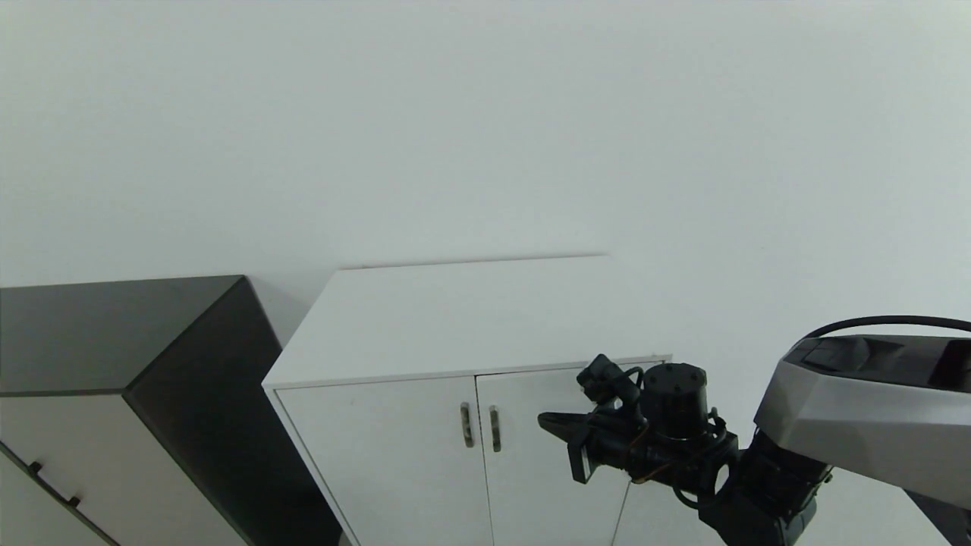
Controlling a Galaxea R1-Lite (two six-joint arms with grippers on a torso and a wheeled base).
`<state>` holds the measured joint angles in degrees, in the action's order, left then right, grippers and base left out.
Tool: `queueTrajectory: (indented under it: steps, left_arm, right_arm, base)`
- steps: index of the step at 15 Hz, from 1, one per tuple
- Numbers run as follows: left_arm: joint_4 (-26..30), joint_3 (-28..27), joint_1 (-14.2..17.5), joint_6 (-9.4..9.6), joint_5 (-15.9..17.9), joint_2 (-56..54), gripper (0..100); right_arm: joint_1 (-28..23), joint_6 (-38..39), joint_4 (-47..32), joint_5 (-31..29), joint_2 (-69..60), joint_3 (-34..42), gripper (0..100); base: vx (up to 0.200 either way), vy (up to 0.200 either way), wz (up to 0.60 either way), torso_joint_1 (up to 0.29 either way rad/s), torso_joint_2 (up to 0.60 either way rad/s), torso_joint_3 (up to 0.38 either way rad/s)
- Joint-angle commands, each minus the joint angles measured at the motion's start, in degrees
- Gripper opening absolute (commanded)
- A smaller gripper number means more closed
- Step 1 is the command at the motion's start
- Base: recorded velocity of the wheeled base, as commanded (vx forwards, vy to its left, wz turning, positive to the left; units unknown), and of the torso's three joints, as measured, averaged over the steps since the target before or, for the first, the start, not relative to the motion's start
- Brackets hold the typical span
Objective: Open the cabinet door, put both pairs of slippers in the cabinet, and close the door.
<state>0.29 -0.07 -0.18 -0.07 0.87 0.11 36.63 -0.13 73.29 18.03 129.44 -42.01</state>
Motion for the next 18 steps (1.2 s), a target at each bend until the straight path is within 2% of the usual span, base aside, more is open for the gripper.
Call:
queueTrajectory:
  steps: [1, 7, 18]
  left_arm:
    - [0.0, 0.0, 0.0, -0.01, 0.0, 0.0, 0]
    - [0.0, 0.0, 0.0, -0.01, 0.0, 0.0, 0]
    - [0.0, 0.0, 0.0, -0.1, 0.0, 0.0, 0]
  right_arm:
    - [0.1, 0.0, -0.1, 0.0, 3.5, -3.3, 0]
    - [-1.1, 2.6, -3.2, -0.2, 6.4, -11.1, 0]
    - [-3.1, 4.4, -7.1, -0.2, 9.3, -18.5, 0]
  base:
    - [0.0, 0.0, 0.0, 0.0, 0.0, 0.0]
    - [0.0, 0.0, 0.0, 0.0, 0.0, 0.0]
    - [0.0, 0.0, 0.0, 0.0, 0.0, 0.0]
